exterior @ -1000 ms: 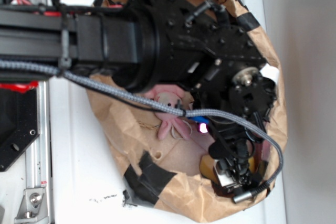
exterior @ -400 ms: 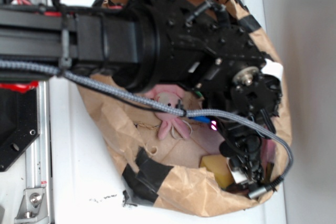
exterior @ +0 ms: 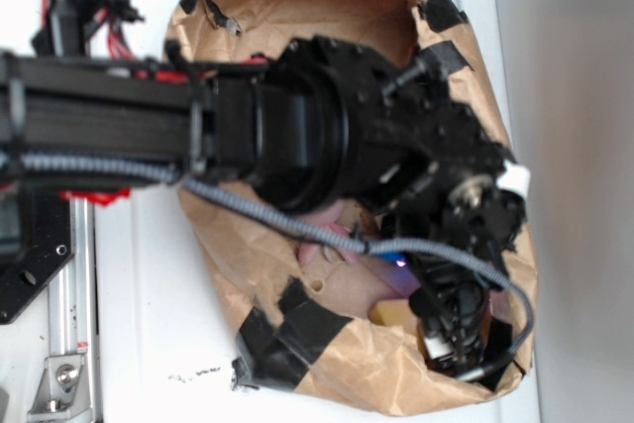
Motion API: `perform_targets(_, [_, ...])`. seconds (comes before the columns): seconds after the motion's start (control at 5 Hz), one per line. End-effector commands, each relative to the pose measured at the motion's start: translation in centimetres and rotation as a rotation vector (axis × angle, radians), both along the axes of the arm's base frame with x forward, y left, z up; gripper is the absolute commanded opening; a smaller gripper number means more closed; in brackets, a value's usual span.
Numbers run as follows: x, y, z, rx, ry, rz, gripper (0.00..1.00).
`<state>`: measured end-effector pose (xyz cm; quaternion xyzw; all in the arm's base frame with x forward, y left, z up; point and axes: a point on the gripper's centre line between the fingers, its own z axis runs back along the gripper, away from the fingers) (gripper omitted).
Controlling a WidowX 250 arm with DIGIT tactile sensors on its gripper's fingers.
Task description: Grab the green sponge.
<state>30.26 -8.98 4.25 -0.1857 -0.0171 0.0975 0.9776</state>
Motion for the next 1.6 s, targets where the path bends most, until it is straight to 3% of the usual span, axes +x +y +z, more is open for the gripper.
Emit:
perform_targets(0.0, [-1.7, 1.7, 0.8, 0.100, -0.032, -0.064, 0.00])
perform_targets(0.4, [-0.6, 4.9, 4.9, 0.188, -0.101, -0.037, 0.00])
perform_targets(0.8, [-1.0, 6.7, 10.1, 0.339, -0.096, -0.062, 0.00])
perform_targets(1.2, [-2.9, 7.6, 13.4, 0.402, -0.144, -0.074, 0.00])
perform_targets(1.4, [-3.9, 7.1, 13.4, 0.399, -0.151, -0.068, 0.00])
